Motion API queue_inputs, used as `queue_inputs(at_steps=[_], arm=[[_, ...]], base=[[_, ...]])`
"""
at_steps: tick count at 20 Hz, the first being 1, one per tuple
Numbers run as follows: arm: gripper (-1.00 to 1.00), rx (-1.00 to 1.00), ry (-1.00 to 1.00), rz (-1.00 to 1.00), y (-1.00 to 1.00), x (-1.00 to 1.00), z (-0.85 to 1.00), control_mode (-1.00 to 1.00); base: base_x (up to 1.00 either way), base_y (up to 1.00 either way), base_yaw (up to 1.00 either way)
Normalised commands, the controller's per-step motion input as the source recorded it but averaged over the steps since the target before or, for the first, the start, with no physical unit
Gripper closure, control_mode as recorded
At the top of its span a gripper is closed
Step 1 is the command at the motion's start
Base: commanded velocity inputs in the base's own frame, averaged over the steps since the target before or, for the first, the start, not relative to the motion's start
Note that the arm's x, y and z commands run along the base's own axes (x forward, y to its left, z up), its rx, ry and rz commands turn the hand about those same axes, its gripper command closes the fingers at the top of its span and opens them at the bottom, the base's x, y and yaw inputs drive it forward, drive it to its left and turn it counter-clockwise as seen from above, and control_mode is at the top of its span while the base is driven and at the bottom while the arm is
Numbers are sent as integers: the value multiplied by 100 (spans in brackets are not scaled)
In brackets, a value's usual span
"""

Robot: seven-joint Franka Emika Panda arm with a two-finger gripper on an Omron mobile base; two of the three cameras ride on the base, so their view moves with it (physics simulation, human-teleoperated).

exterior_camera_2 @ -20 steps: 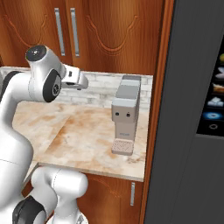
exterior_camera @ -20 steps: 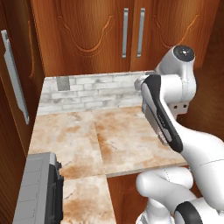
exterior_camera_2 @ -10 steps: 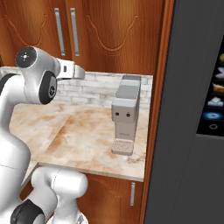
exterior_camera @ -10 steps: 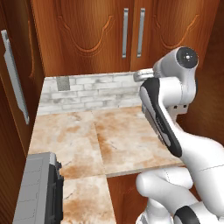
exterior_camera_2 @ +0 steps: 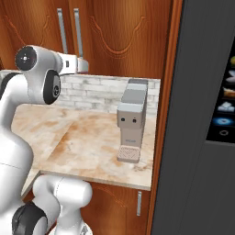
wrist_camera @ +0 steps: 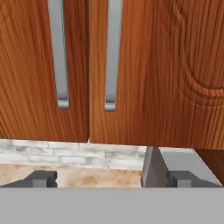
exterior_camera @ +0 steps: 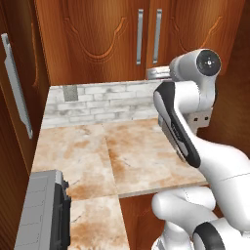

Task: Move the bowls from the cabinet to the plates on the dining table.

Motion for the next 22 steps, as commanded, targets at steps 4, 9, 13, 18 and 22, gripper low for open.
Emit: queue_inputs(at_steps=[4,9,13,18,22], arm=[[-100,0,-9,2,4,15,44,-100],[-100,0,-9,2,5,9,39,-100],[-100,0,-10,1,2,3,35,-100],[-100,0,-7,1,0,0,30,-100],[-100,0,-1,1,-6,15,10,-100]], base=[[0,0,0],[0,0,0],[0,0,0],[0,0,0],[0,0,0]])
